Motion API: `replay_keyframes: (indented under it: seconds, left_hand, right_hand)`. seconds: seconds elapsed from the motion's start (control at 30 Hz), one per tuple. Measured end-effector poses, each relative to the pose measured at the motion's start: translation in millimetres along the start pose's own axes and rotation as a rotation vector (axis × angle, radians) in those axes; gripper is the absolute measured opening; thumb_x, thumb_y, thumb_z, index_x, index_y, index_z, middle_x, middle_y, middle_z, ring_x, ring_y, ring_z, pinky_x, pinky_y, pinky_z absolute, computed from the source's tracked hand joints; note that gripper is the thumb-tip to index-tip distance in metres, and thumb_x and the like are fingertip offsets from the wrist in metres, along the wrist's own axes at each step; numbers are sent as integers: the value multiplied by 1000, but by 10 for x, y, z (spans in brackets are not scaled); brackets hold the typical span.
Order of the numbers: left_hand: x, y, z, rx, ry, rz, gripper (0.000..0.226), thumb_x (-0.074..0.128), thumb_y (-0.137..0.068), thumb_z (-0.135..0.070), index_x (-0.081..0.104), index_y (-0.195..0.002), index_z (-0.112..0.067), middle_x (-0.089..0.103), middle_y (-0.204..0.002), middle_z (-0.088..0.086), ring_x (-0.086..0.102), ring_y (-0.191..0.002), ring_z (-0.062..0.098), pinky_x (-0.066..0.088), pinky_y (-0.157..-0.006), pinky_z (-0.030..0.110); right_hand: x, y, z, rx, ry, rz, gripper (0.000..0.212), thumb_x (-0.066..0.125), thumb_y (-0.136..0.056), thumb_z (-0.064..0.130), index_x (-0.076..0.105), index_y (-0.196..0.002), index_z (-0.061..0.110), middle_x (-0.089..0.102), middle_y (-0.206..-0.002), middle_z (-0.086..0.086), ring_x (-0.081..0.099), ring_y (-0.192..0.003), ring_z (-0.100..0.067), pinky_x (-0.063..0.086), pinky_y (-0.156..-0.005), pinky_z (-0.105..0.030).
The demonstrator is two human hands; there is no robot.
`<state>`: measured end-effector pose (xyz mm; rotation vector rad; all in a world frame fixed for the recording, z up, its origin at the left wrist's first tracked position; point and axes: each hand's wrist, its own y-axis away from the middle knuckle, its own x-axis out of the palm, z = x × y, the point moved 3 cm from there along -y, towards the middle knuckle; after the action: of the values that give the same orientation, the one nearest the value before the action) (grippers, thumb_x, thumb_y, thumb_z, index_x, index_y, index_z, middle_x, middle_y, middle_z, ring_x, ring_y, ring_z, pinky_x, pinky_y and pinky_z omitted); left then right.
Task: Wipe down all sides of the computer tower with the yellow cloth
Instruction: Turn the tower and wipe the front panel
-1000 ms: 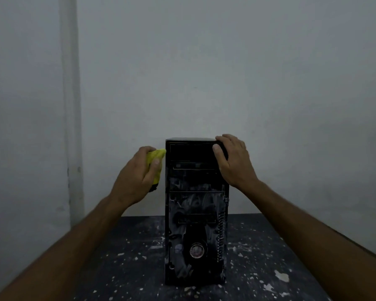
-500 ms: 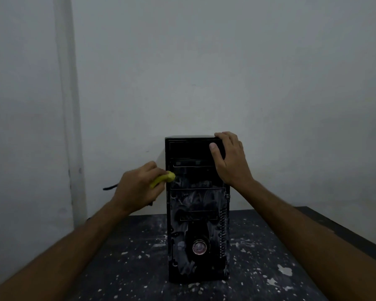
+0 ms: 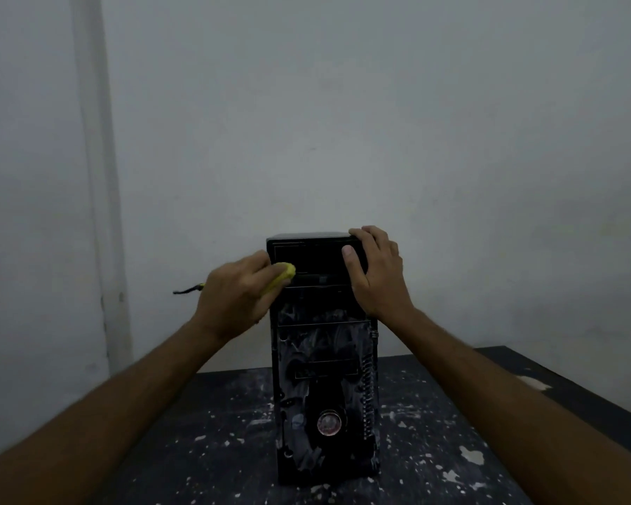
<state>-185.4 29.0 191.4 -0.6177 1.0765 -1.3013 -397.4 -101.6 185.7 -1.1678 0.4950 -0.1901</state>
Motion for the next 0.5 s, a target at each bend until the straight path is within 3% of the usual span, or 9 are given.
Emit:
replay_keyframes:
  seconds: [0.17,0.3,0.43,0.5]
  left_hand:
    - [138,144,-181,226,-26,185,20,63,-102,-32,75,-105,-17,51,-84,0,41,-53,16,29,-44,26]
    - [45,-129,-43,-42,45,86,21,64,-101,-37,76,-106,-21,56,-88,-1,55,-56,22,42,-41,31]
    - [175,-86,-273,187,19,244,32,49,-103,-40,75,-106,-23,52,-87,-1,48,-51,20,28,-42,24]
    - [109,-205,-161,112,12,198,27,56,-102,-40,77,-104,-23,53,-85,-1,50,-51,21,30,-42,24]
  right_hand:
    - [-15,13,4,8,6,2,54,32,-102,54,53,-141,22,44,-143,3,39,-128,-21,36,-103,-42]
    - [-22,-4,-1,12,8,-5,52,30,-103,50,54,-139,22,47,-143,4,40,-126,-20,38,-102,-45]
    - [-56,-6,-17,16,7,-6,50,29,-104,46,55,-141,23,48,-145,5,39,-128,-20,35,-102,-41]
    - [-56,0,-18,23,2,-6,50,28,-104,45,56,-140,24,48,-144,5,39,-128,-20,36,-102,-41]
